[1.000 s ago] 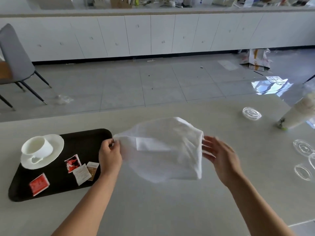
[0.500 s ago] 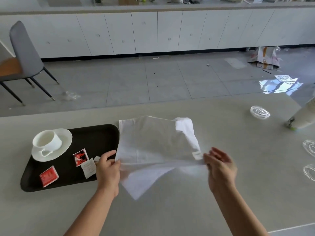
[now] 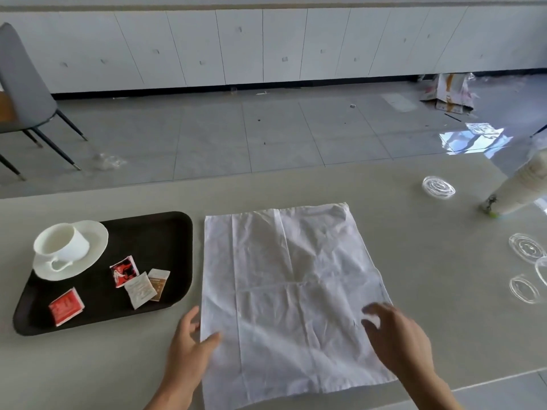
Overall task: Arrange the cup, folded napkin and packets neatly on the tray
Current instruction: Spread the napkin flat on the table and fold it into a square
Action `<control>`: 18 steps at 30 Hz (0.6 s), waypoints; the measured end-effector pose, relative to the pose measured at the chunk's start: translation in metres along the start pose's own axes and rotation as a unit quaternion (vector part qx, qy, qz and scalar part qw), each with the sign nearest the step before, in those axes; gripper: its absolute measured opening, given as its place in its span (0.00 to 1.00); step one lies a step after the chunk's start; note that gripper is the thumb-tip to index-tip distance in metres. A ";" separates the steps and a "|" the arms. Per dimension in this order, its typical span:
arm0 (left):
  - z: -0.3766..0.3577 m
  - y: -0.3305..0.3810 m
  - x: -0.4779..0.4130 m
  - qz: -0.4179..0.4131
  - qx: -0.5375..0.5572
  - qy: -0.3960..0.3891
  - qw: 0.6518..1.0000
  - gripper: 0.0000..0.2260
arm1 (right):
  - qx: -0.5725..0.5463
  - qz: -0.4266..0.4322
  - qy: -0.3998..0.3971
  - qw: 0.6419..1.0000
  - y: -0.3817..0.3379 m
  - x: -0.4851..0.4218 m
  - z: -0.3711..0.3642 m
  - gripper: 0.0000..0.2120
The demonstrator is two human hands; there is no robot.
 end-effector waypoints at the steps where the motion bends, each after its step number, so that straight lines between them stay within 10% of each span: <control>1: -0.002 -0.005 0.005 -0.025 -0.030 -0.010 0.999 0.32 | -0.020 0.036 0.041 0.998 -0.004 -0.012 -0.006 0.13; 9: 0.005 0.010 0.007 -0.172 -0.211 0.075 0.959 0.21 | 0.070 0.155 -0.107 0.980 -0.015 -0.063 -0.076 0.33; 18: -0.059 0.036 -0.009 -0.511 -0.392 0.006 0.765 0.29 | 0.070 0.174 -0.051 0.981 -0.026 -0.090 -0.094 0.34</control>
Point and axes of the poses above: each hand's wrist, its own x-axis away from the middle knuckle, its own z-axis out of the back of the hand, y = z × x, the point moved 1 cm from there along -x, towards the middle knuckle, and after that the axes turned 15 degrees about y, right-handed, at the moved point
